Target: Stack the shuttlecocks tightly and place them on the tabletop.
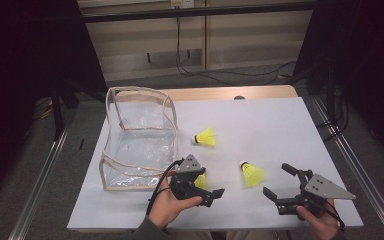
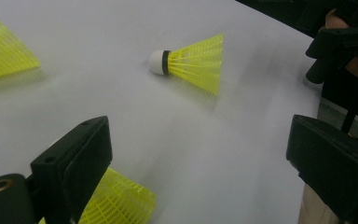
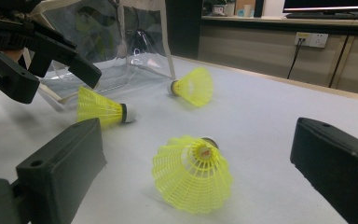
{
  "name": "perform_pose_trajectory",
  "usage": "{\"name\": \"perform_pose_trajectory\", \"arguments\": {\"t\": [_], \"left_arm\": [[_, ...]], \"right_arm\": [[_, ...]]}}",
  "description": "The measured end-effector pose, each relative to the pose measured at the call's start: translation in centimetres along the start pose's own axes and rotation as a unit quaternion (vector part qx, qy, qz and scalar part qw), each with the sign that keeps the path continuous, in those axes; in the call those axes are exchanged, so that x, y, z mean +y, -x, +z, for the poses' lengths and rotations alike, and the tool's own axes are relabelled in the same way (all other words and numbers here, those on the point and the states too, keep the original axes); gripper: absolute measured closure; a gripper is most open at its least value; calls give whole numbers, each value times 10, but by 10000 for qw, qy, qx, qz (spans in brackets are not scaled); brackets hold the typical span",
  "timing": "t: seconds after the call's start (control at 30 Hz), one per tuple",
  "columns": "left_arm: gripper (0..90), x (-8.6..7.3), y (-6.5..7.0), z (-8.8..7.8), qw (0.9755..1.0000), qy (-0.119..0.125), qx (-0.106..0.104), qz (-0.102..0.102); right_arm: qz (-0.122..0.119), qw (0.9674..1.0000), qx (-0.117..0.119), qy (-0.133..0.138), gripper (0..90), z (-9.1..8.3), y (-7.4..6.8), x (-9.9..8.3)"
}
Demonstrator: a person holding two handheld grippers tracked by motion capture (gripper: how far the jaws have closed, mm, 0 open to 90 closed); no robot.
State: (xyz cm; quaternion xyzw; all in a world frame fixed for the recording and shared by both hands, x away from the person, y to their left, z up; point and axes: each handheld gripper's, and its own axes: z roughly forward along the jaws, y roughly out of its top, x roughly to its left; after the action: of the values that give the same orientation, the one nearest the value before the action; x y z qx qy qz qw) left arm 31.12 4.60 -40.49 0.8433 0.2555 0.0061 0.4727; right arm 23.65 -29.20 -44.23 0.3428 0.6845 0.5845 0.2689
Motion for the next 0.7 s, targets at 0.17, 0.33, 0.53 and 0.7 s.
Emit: {"name": "perform_pose_trajectory", "arguments": {"t": [0.17, 0.33, 0.53, 0.7], "left_arm": [[57, 0, -1, -4, 10000, 70, -60, 21], [51, 0, 0, -8, 9999, 122, -83, 35], [49, -2, -1, -10, 9999, 69, -84, 4], [56, -3, -2, -14, 9999, 60, -81, -11]], "right_arm": [[-1, 10000, -2, -4, 21, 0, 0, 0], [-7, 10000, 8, -25, 21, 0, 0, 0], [-11, 10000, 7, -15, 21, 0, -1, 0], [-10, 10000, 14, -27, 21, 1, -1, 0]]}}
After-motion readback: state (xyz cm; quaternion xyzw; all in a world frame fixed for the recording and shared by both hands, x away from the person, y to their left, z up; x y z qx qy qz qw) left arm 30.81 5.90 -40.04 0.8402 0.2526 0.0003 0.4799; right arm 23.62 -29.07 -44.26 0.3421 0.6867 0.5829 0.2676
